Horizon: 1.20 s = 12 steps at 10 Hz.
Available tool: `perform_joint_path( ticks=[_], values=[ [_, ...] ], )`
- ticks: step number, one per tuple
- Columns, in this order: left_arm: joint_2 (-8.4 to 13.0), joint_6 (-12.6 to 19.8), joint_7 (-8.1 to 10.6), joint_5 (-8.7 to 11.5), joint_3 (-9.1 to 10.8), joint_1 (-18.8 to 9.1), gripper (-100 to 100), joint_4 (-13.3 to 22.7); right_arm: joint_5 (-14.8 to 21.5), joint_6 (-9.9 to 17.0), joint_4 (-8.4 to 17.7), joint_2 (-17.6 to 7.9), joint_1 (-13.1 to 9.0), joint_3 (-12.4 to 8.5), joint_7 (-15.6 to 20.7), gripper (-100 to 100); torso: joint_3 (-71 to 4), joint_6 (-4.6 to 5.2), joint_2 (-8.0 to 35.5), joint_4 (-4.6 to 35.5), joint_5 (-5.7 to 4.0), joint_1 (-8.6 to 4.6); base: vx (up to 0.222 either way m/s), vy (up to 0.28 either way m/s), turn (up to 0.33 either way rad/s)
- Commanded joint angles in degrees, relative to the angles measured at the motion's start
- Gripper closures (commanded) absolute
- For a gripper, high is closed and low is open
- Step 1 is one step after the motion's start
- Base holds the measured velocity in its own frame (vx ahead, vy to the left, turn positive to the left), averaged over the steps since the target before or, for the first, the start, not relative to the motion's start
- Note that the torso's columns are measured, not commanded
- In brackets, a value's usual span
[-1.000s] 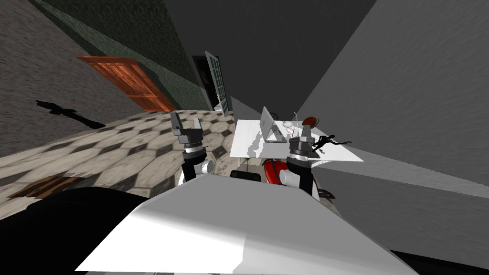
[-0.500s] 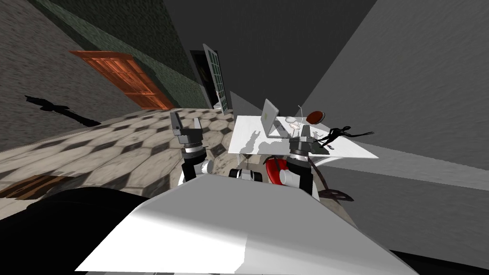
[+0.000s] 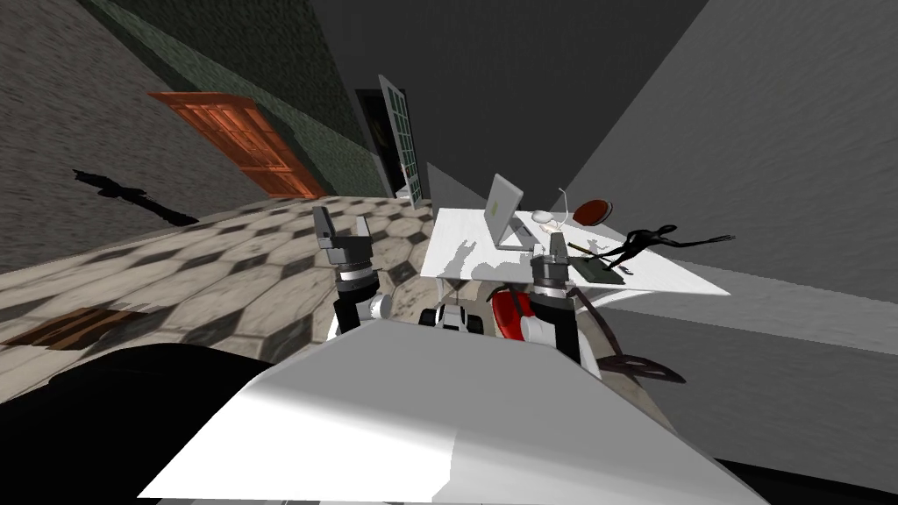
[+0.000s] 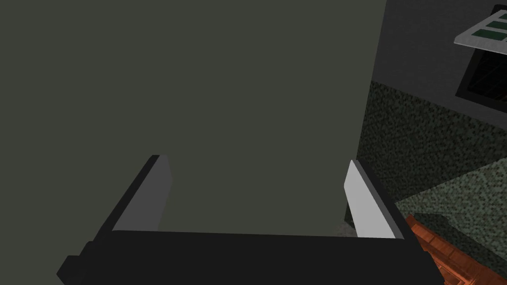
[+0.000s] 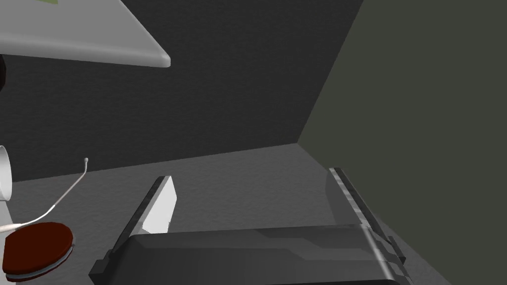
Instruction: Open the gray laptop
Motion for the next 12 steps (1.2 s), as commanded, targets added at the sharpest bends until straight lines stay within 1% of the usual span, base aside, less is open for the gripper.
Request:
perform_joint_path(
  ticks=[1,6,12],
  values=[
    [0.0,0.0,0.0,0.0,0.0,0.0,0,0.0,1.5,0.8,2.4,-4.5,0.7,-1.9,0.8,-100,0.0,0.01,0.0,0.0,0.0,-0.01,-0.007,0.039,0.127],
    [0.0,0.0,0.0,0.0,0.0,0.0,0,0.0,5.1,2.6,8.1,-11.9,2.7,-7.4,2.7,-100,0.0,-0.01,0.0,0.0,-0.02,-0.04,-0.01,0.051,0.166],
    [0.0,0.0,0.0,0.0,0.0,0.0,0,0.0,10.6,5.2,16.4,-20.3,5.7,-15.6,5.5,-100,0.0,0.0,0.0,0.0,-0.01,-0.04,-0.006,0.064,0.202]
  ],
)
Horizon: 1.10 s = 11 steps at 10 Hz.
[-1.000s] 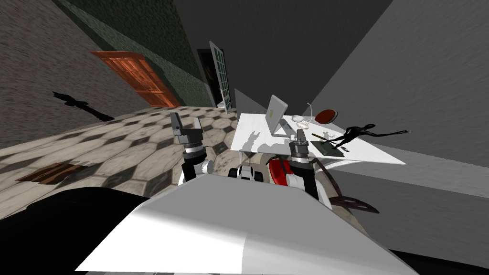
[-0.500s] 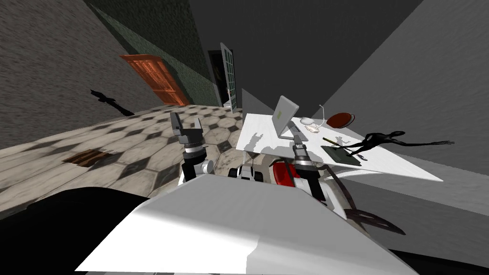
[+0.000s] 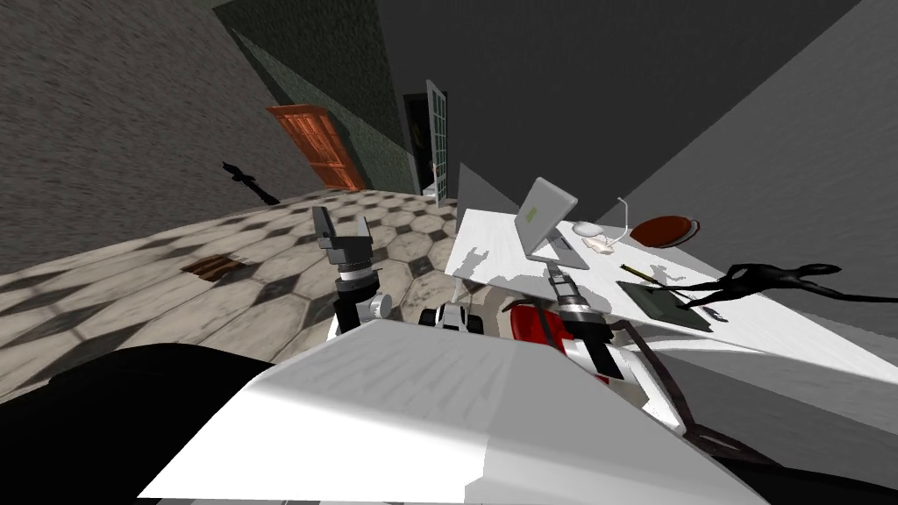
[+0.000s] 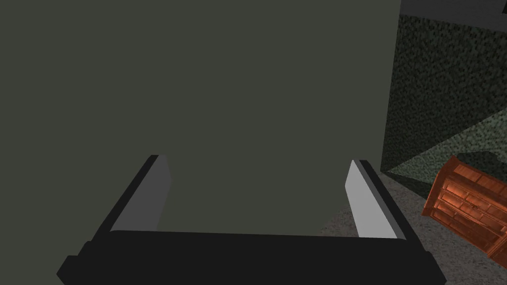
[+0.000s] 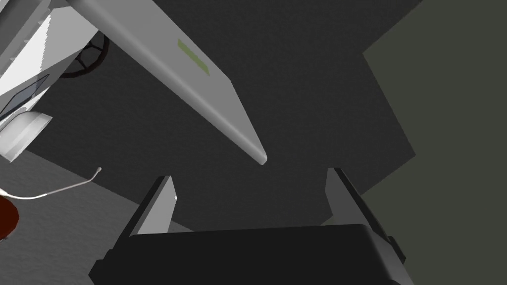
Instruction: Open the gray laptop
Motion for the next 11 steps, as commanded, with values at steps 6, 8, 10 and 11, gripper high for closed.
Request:
perform_joint_path(
  ticks=[6,8,10,11],
  values=[
    [0.0,0.0,0.0,0.0,0.01,0.0,0,0.0,6.4,3.5,10.2,-10.9,3.5,-9.7,3.3,-100,0.0,0.04,0.0,0.0,-0.04,-0.07,0.0,0.061,0.173],
    [0.0,0.0,0.0,0.0,0.01,0.0,0,0.0,7.4,4.0,12.4,-12.8,4.0,-11.2,3.8,-100,0.0,0.0,0.0,0.0,-0.01,0.0,0.007,0.048,0.15],
    [0.0,0.0,0.0,0.0,0.01,0.0,0,0.0,9.4,5.1,15.9,-16.3,4.9,-14.2,4.8,-100,0.0,0.0,0.0,0.0,0.0,0.02,0.005,0.054,0.181],
    [0.0,0.0,0.0,0.0,0.0,0.0,0,0.0,9.4,5.1,16.3,-16.8,4.9,-14.2,4.8,-100,0.0,0.0,0.0,0.0,0.01,0.06,0.006,0.042,0.075]
  ],
)
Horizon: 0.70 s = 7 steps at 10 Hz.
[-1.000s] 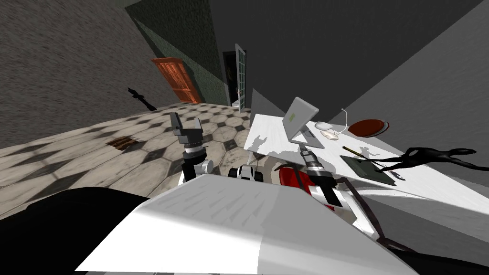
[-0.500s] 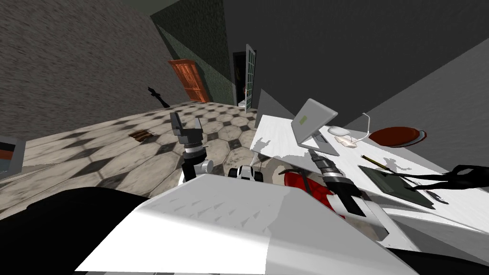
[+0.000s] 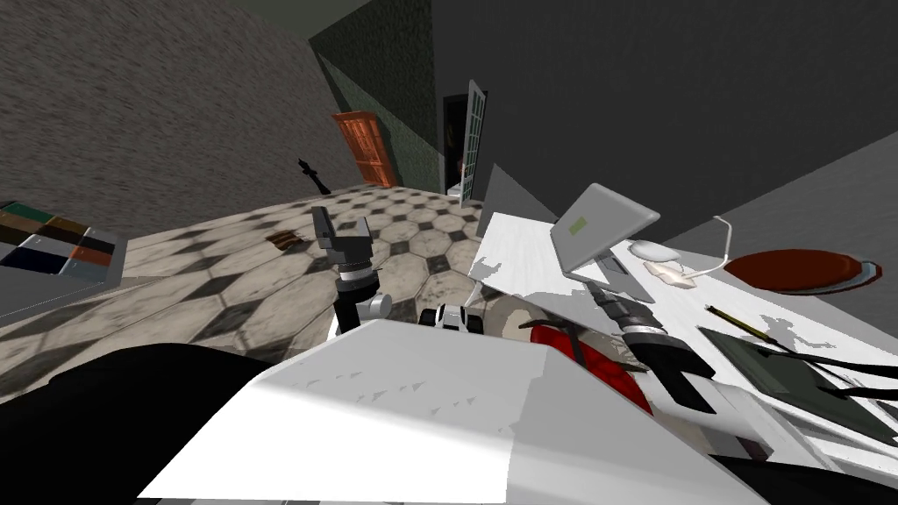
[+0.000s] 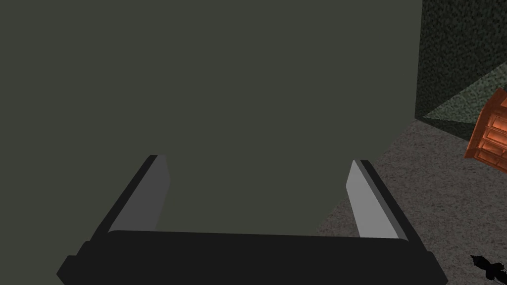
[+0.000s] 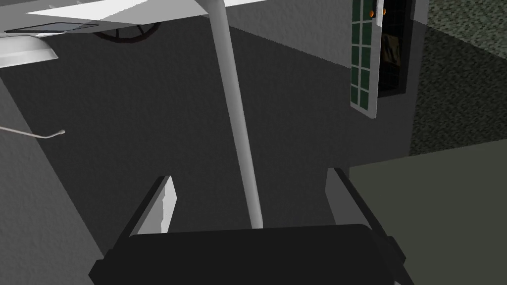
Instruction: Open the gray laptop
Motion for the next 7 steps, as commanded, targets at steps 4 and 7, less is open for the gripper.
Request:
perform_joint_path(
  ticks=[4,7],
  values=[
    [0.0,0.0,0.0,0.0,0.0,0.0,0,0.0,3.3,1.8,7.8,-8.0,0.9,-5.4,1.5,-100,0.0,-0.01,0.0,0.0,-0.03,-0.07,0.009,0.041,0.144],
    [0.0,0.0,0.0,0.0,0.01,0.0,0,0.0,4.2,2.3,10.5,-10.8,1.3,-6.8,2.0,-100,0.0,0.04,0.0,0.0,-0.06,-0.16,0.006,0.03,0.056]
  ],
)
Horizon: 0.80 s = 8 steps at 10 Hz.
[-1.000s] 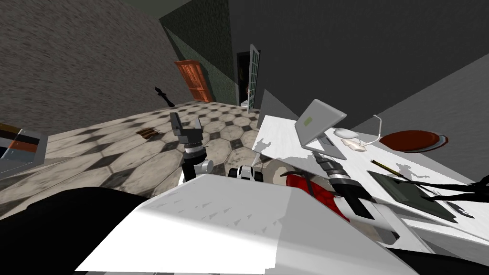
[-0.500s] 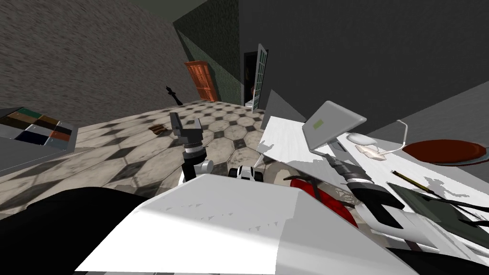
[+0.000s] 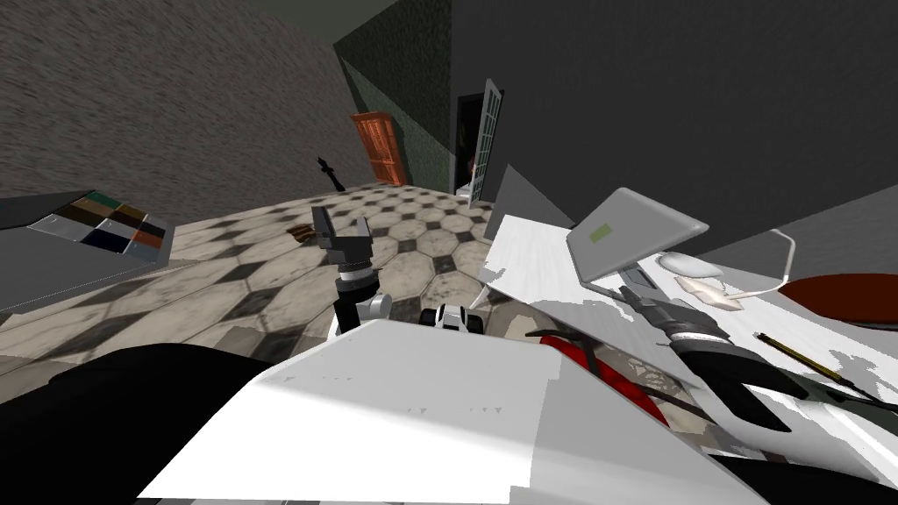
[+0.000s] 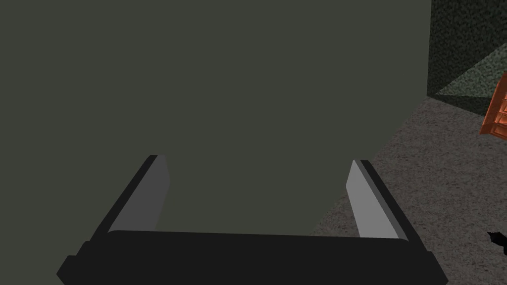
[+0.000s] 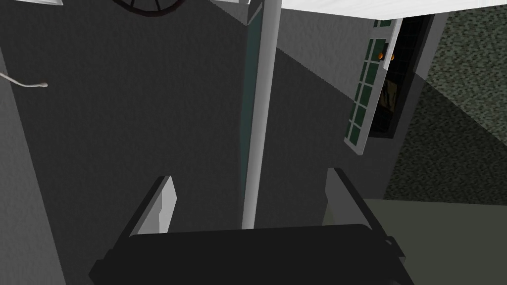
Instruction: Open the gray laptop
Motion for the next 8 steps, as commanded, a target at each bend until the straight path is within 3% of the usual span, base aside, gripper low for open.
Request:
perform_joint_path(
  ticks=[1,3,5,8],
  values=[
    [0.0,0.0,0.0,0.0,0.0,0.0,0,0.0,1.9,0.6,4.4,-4.2,0.6,-2.9,1.1,-100,0.0,-0.07,0.0,0.0,0.03,0.05,0.012,0.054,0.234],
    [0.0,0.0,0.0,0.0,-0.01,0.0,0,0.0,3.6,1.5,8.1,-8.3,1.4,-5.5,1.9,-100,-0.1,-0.05,-0.1,0.0,0.07,0.18,0.023,0.057,0.205],
    [0.0,0.0,0.0,0.0,0.0,0.0,0,0.0,3.6,1.5,8.3,-8.5,1.4,-5.5,1.9,-100,0.0,0.01,0.0,0.0,0.02,0.05,0.006,0.027,0.021],
    [0.0,0.0,0.0,0.0,0.0,0.0,0,0.0,5.9,2.8,12.9,-13.6,2.4,-9.0,3.1,-100,-0.1,-0.07,-0.1,0.0,0.06,0.13,0.008,0.035,0.154]
  ],
)
